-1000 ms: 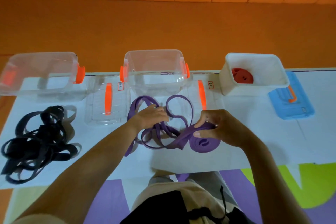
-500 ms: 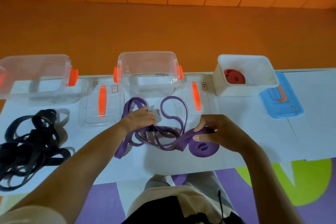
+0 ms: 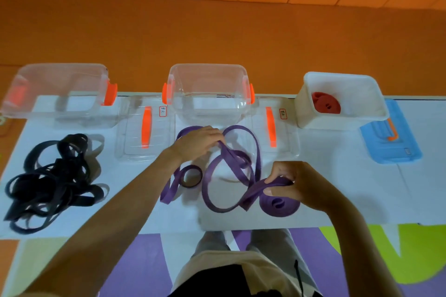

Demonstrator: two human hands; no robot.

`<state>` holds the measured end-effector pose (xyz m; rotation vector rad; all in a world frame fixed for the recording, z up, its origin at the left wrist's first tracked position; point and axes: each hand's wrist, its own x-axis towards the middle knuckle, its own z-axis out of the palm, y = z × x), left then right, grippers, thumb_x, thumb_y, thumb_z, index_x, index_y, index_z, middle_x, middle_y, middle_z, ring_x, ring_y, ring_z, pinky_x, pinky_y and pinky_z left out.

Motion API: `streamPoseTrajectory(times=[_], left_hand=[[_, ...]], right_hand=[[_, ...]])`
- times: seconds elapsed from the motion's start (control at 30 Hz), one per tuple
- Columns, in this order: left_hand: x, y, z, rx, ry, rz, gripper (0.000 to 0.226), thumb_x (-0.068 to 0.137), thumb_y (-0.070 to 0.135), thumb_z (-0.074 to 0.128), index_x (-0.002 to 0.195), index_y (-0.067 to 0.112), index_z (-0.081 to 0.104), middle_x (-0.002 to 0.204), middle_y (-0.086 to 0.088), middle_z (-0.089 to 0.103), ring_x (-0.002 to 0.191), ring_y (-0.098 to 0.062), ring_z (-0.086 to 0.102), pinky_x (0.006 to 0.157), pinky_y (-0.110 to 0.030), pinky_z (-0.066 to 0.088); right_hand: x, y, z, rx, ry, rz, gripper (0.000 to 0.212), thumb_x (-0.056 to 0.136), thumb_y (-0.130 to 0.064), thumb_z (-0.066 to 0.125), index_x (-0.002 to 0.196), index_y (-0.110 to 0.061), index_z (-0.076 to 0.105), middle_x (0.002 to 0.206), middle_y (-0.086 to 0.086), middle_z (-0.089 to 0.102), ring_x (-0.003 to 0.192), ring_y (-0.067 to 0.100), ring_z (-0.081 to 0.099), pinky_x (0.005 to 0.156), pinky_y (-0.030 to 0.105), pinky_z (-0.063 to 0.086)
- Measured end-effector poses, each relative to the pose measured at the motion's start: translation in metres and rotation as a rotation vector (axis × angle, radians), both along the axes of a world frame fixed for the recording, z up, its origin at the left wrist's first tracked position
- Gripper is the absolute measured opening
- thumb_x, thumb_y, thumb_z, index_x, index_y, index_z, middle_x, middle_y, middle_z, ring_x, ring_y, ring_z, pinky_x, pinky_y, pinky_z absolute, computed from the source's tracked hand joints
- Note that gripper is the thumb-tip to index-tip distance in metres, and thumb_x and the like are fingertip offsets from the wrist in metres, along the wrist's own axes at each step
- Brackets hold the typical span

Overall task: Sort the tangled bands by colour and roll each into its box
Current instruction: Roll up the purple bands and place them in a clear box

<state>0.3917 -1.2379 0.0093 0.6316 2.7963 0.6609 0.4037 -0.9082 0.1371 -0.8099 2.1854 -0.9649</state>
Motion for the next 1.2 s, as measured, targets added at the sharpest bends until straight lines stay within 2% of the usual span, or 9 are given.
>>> streamPoseTrajectory(times=[0.13,0.3,0.4,0.53,0.67,0.8,1.03,1.1,1.2], left_hand=[[0.022,-0.004,0.015,0.347,-0.001,0.348,0.018,0.108,0.009,0.056,0.122,0.012,0.067,0.115,0.001,0.070,0.105,-0.015,0.064,0.095,-0.032,0.053],[0.057,-0.014,0.036,0.754,-0.136,0.661,0.014,0.109,0.012,0.056,0.114,0.019,0.067,0.108,0.009,0.074,0.107,-0.007,0.071,0.091,-0.014,0.051],[0.077,-0.018,0.042,0.763,-0.139,0.704,0.016,0.107,0.010,0.059,0.109,0.023,0.068,0.108,0.012,0.073,0.112,-0.013,0.068,0.098,-0.024,0.050],[0.105,-0.024,0.046,0.927,-0.155,0.848,0.010,0.096,0.007,0.066,0.101,0.015,0.069,0.105,-0.001,0.072,0.109,-0.027,0.069,0.100,-0.039,0.052],[0.135,-0.033,0.040,0.881,-0.172,0.897,0.006,0.089,0.021,0.066,0.092,0.017,0.065,0.096,-0.001,0.070,0.099,-0.023,0.067,0.092,-0.035,0.051],[0.160,-0.032,0.018,0.756,-0.273,1.036,0.042,0.082,0.054,0.083,0.083,0.020,0.060,0.087,0.004,0.073,0.066,-0.017,0.065,0.061,-0.024,0.051],[0.172,-0.040,-0.013,-0.119,-0.009,0.974,0.019,0.088,0.020,0.084,0.088,0.014,0.066,0.081,-0.001,0.068,0.081,-0.026,0.062,0.080,-0.041,0.049],[0.168,-0.033,-0.010,-0.147,0.028,0.939,0.014,0.087,0.009,0.081,0.092,0.012,0.069,0.085,-0.004,0.071,0.085,-0.030,0.064,0.078,-0.043,0.050],[0.141,-0.005,-0.002,0.059,0.045,0.834,0.008,0.092,0.003,0.067,0.095,0.010,0.069,0.090,-0.005,0.072,0.083,-0.026,0.066,0.073,-0.042,0.056]], right_hand=[[-0.006,0.003,-0.011,0.027,-0.013,-0.032,0.022,0.081,-0.026,0.090,0.086,-0.034,0.070,0.088,-0.026,0.073,0.084,-0.002,0.071,0.072,0.009,0.050],[-0.022,0.006,-0.014,0.013,0.004,-0.135,0.025,0.079,-0.031,0.091,0.089,-0.041,0.070,0.088,-0.025,0.074,0.084,-0.001,0.072,0.063,0.016,0.057],[-0.028,0.002,-0.014,-0.023,0.030,-0.207,0.029,0.079,-0.028,0.091,0.090,-0.041,0.069,0.091,-0.023,0.074,0.088,0.000,0.072,0.060,0.019,0.058],[-0.030,-0.010,-0.016,-0.051,0.121,-0.277,0.024,0.080,-0.027,0.091,0.085,-0.035,0.069,0.085,-0.024,0.073,0.085,-0.002,0.070,0.060,0.012,0.053],[-0.030,-0.023,-0.017,-0.107,0.140,-0.318,0.022,0.082,-0.026,0.089,0.089,-0.032,0.069,0.086,-0.022,0.074,0.086,0.001,0.071,0.061,0.015,0.056],[-0.028,-0.033,-0.017,-0.141,0.166,-0.289,0.026,0.082,-0.025,0.089,0.095,-0.031,0.067,0.087,-0.024,0.072,0.091,0.000,0.070,0.061,0.013,0.055],[-0.030,-0.043,-0.019,-0.166,0.193,-0.319,0.027,0.081,-0.028,0.088,0.099,-0.027,0.067,0.094,-0.019,0.073,0.090,0.009,0.071,0.060,0.013,0.055],[-0.028,-0.044,-0.020,-0.180,0.175,-0.337,0.027,0.081,-0.028,0.088,0.097,-0.032,0.067,0.090,-0.021,0.073,0.092,0.003,0.070,0.061,0.013,0.055],[-0.025,-0.043,-0.022,-0.187,0.164,-0.360,0.025,0.081,-0.027,0.088,0.096,-0.032,0.068,0.091,-0.026,0.072,0.093,-0.003,0.069,0.061,0.012,0.055]])
